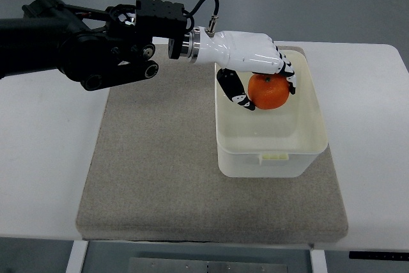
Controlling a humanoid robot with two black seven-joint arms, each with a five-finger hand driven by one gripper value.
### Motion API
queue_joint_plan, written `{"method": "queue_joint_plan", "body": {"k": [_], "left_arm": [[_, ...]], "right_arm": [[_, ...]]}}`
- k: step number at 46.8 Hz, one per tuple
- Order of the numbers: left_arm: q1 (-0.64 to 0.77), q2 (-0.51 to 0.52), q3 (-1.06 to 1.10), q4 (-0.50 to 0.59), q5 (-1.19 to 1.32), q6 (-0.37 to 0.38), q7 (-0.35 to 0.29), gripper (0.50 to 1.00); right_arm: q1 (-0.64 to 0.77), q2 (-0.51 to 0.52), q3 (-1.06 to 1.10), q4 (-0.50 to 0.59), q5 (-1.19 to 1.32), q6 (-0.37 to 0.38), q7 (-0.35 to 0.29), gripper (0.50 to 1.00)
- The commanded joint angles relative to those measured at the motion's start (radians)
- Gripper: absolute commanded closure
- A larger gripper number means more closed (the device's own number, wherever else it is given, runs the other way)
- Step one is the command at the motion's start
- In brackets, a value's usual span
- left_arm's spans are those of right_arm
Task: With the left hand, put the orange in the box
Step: 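Lift the orange with the left hand and carry it over the box, then lower the orange into the box and open the left hand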
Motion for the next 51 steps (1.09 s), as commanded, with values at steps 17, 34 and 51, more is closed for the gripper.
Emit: {"method": "queue_joint_plan", "body": {"k": [17, 34, 51], "left_arm": [[0.072, -0.027, 0.0, 0.02, -0.002, 0.001, 0.0, 0.992], [0.092, -0.027, 0.002, 0.021, -0.007, 0.001, 0.0, 0.875], [0.111, -0.027, -0.004, 0.021, -0.017, 0.004, 0.0, 0.579]], "right_arm": [[0.0, 0.0, 0.0, 0.0, -0.001, 0.0, 0.0, 0.574], [0.0, 0.0, 0.0, 0.0, -0.001, 0.0, 0.0, 0.574], [0.0, 0.0, 0.0, 0.0, -0.001, 0.0, 0.0, 0.574]]}}
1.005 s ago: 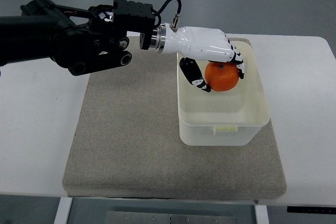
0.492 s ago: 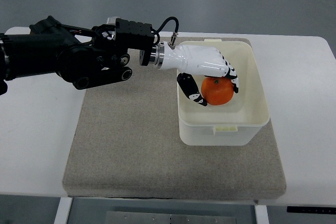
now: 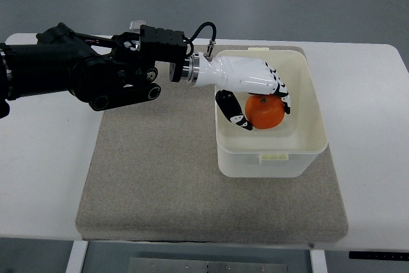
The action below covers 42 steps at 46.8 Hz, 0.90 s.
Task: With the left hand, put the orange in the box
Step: 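Lower the orange into the box and open the left hand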
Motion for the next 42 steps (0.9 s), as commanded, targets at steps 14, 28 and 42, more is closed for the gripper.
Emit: {"method": "queue_joint_plan", "body": {"k": [14, 28, 42], "left_arm": [[0.004, -0.002, -0.011, 0.001, -0.009, 0.011, 0.0, 0.542], [0.007, 0.002, -0.114, 0.084, -0.011, 0.011, 0.0, 0.542], [0.01, 0.014, -0.134, 0.332, -0.055, 0.011, 0.0, 0.542]], "right_arm": [[0.0, 0.0, 0.0, 0.0, 0.001, 0.0, 0.0, 0.574], [0.0, 0.0, 0.0, 0.0, -0.001, 0.0, 0.0, 0.574], [0.0, 0.0, 0.0, 0.0, 0.001, 0.0, 0.0, 0.574]]}}
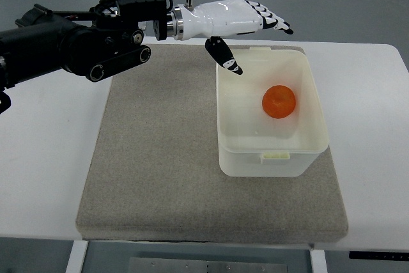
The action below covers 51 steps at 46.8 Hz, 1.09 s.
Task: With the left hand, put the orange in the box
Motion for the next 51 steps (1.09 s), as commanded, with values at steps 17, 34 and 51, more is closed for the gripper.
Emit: {"method": "queue_joint_plan", "body": {"k": [17, 34, 51], "left_arm": [[0.072, -0.009, 0.004, 0.393, -0.375, -0.007, 0.0, 0.542], [0.146, -0.014, 0.003, 0.43, -0.77, -0.017, 0.0, 0.542], [0.209, -0.041, -0.098, 0.431, -1.06, -0.089, 0.189, 0.544]], "right_arm": [[0.0, 0.0, 0.0, 0.0, -0.001, 0.0, 0.0, 0.574], [0.0, 0.0, 0.0, 0.001, 0.001, 0.0, 0.0, 0.574], [0.0, 0.0, 0.0, 0.0, 0.0, 0.0, 0.0, 0.574]]}}
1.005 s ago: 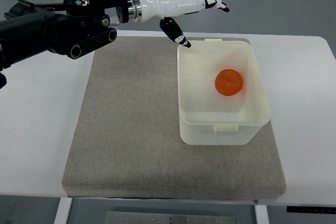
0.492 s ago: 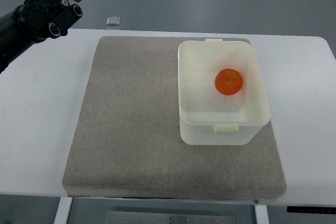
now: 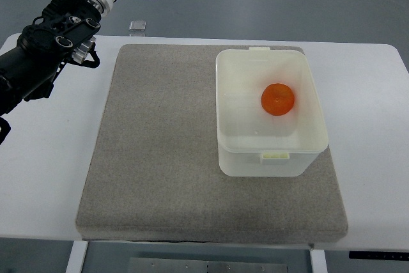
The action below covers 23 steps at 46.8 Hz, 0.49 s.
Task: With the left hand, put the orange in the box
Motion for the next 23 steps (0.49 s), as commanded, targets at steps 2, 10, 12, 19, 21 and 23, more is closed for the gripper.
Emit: {"method": "queue_joint_plan", "body": {"k": [2, 10, 12, 19, 21, 23], "left_arm": [[0.017, -0.002, -0.06, 0.0, -0.039, -0.007, 0.031, 0.546], [0.071, -0.002, -0.213, 0.003, -0.046, -0.046, 0.031, 0.546], [0.083, -0.002, -0.242, 0.008, -0.044, -0.046, 0.031, 0.546], [0.114, 0.0, -0.348, 0.019, -0.047, -0.05, 0.031, 0.544], [0.125, 0.0, -0.377, 0.017, -0.047, -0.051, 0.031, 0.544], [0.134, 0.0, -0.411, 0.017, -0.052, -0.056, 0.031, 0.544]], "right_arm": [[0.0, 0.0, 0.0, 0.0, -0.001, 0.0, 0.0, 0.574], [0.0, 0.0, 0.0, 0.0, -0.001, 0.0, 0.0, 0.574], [0.0, 0.0, 0.0, 0.0, -0.001, 0.0, 0.0, 0.574], [0.0, 0.0, 0.0, 0.0, 0.001, 0.0, 0.0, 0.574], [0.0, 0.0, 0.0, 0.0, -0.001, 0.0, 0.0, 0.574], [0.0, 0.0, 0.0, 0.0, -0.001, 0.0, 0.0, 0.574]]}}
